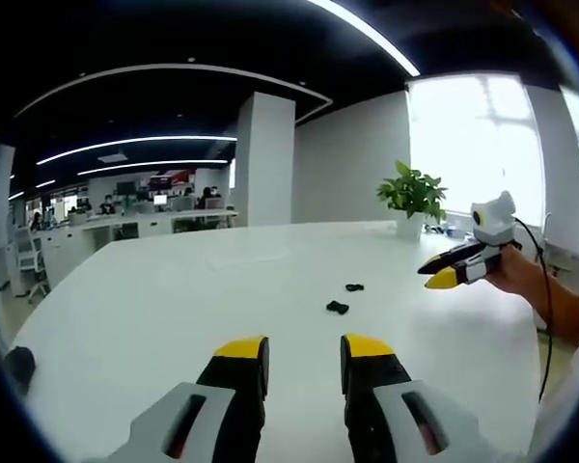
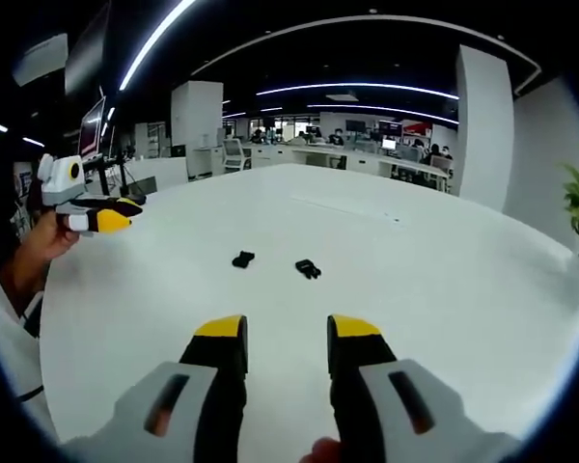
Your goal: Snap the two parts of the plastic buckle together until the buckle closes and remains connected.
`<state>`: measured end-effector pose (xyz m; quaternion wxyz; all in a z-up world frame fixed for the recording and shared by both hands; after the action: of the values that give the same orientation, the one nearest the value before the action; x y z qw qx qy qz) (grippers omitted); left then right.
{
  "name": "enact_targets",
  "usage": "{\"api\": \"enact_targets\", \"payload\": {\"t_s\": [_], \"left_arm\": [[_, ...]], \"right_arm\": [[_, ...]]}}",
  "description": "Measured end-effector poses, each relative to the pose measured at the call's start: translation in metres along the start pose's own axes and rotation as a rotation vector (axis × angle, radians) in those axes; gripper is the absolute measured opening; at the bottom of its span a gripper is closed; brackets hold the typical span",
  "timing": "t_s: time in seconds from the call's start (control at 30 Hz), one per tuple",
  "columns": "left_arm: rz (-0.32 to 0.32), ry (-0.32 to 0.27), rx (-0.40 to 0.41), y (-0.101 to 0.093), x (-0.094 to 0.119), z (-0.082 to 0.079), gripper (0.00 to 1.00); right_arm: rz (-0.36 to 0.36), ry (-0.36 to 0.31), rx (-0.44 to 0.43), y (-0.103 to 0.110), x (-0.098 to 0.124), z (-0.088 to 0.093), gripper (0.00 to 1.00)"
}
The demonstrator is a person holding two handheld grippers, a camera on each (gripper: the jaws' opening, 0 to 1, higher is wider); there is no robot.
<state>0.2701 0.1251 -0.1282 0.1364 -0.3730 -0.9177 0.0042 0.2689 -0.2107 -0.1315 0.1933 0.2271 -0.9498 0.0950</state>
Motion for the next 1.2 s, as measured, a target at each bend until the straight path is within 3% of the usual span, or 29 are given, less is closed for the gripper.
{"api": "enact_targets", "payload": {"t_s": [0.4, 1.2], "left_arm": [[0.015, -0.019, -0.008, -0.001, -0.010, -0.008, 0.29], [0.042, 0.027, -0.017, 0.003, -0.028, -0.006, 0.29]], "right_arm": [[-0.024, 0.003, -0.023, -0.001, -0.012, -0.003, 0.33], [-0.057, 0.027, 0.020, -0.002, -0.040, -0.013, 0.33]]}}
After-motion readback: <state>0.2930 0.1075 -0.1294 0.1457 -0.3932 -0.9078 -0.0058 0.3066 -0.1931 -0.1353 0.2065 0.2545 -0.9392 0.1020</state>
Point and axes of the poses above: the point that each gripper's makers call its tool centre point, and the gripper's own axes: x roughly backward along the fingers, y roughly to its left, z roughly out of its underside, the point moved 8 cm from there along x, roughly backward along the fingers, and after that the axes turned 4 degrees about z, right-handed, at the moved point
